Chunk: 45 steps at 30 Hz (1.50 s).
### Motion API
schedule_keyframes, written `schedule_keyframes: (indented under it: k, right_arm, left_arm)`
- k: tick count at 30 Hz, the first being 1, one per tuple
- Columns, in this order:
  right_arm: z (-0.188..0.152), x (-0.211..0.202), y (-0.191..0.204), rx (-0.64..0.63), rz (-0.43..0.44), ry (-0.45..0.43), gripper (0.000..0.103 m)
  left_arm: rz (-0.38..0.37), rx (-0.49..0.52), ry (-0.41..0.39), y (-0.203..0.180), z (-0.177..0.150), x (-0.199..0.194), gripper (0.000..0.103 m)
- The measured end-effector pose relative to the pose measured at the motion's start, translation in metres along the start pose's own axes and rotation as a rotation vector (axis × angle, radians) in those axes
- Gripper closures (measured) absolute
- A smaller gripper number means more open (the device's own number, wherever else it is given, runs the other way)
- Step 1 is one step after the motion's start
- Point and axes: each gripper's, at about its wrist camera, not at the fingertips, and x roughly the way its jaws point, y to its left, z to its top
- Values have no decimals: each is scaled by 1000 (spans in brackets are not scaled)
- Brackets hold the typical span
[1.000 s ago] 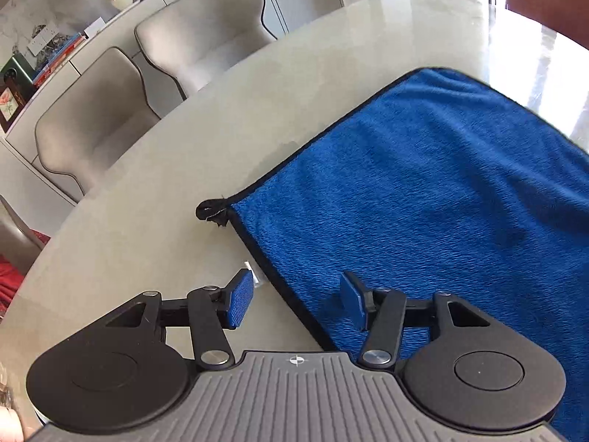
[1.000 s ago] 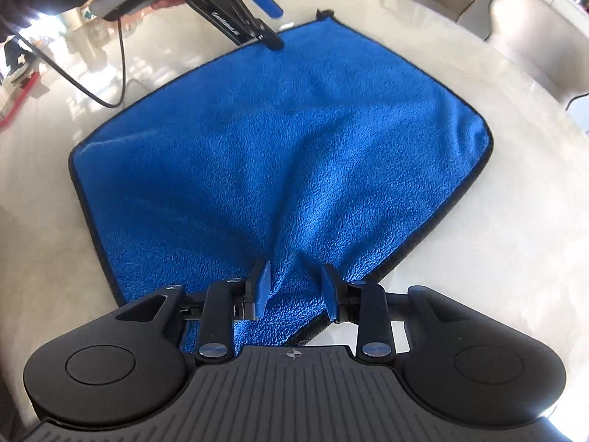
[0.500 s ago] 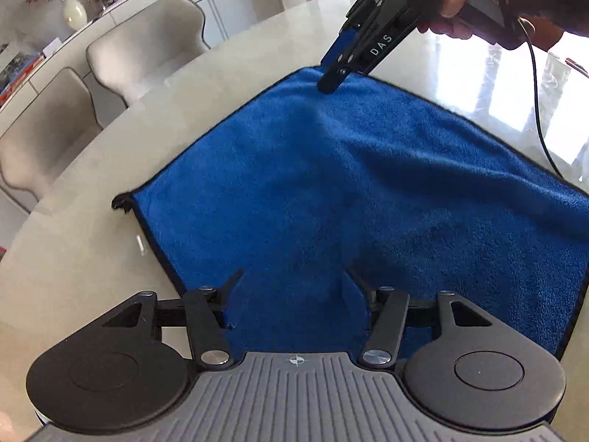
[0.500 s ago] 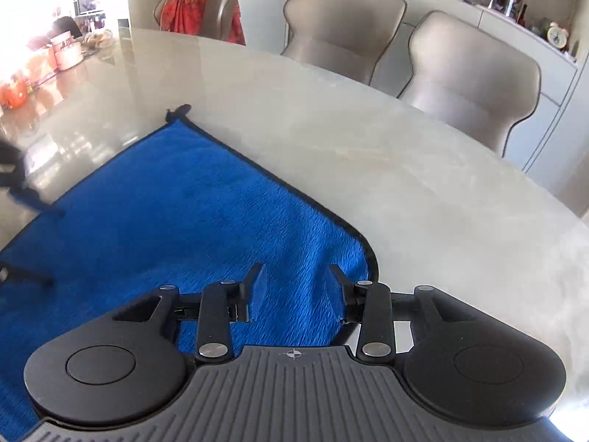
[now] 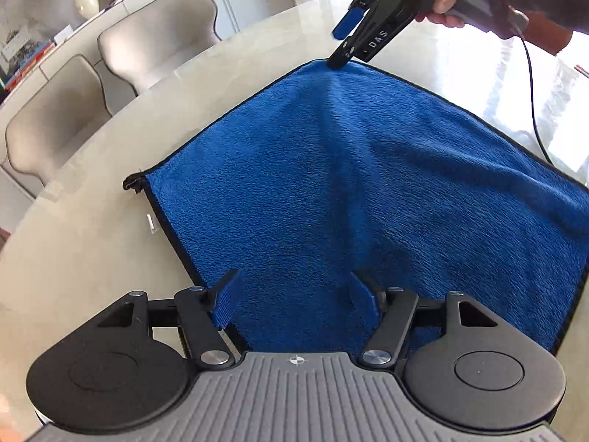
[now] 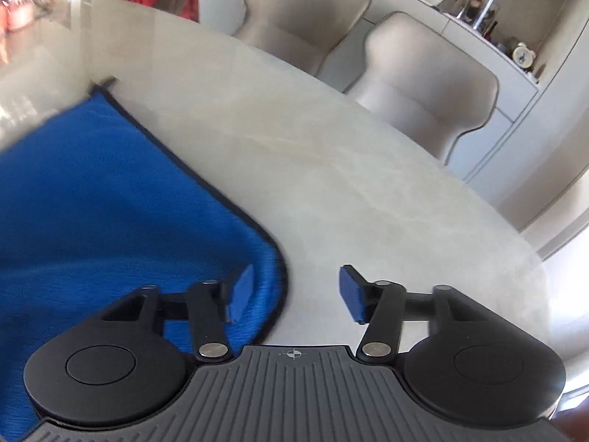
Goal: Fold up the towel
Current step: 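Withdraw both open grippers from the flattened towel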
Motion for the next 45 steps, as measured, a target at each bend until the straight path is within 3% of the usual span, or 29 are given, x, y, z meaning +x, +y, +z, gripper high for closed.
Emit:
schedule_keyframes:
  k: [4,8,10,13,18,20,23,27,32,35,38,45]
  right_arm:
    - [-12,-33,45,-80,147,-18,50]
    - [-39,-59,88,-128,276,42,50]
    - [-60,-70,98,-111,260,67,47]
    - [-87,-85,88,12,261,108,45]
    - [-112,-116,90,-4,199,221,43]
    - [-117,-131,101,-77,145,274,43]
    - [-115,-153,122,-133,97,221,43]
    - [-106,-161,146,6,197,88,43]
    - [-123,-155,170,-61,155,145,43]
    - [-138,-164,160,20,128,165,42]
    - [-150,-180,160,22,81,151,42]
    - [-159,-189,169,123,31,153,38]
  left_arm:
    - [-46,26,2,-16,-3,-6,35]
    - [-50,-9,16,-20,-7,-11,35]
    - [-78,-49,45,-18,-8,-13,35]
    - [-88,-31,63,-25,-17,-22,35]
    - [-87,5,105,-37,-31,-39,35]
    - [-81,22,108,-41,-33,-47,35]
    - [-82,6,70,-49,-35,-60,35]
    - [-105,-29,63,-65,-35,-57,35]
    - [-90,-44,88,-77,-52,-58,34]
    - [-50,-32,100,-84,-60,-66,34]
    - [-16,-34,88,-89,-67,-76,34]
    - [42,-226,81,-83,-83,-79,34]
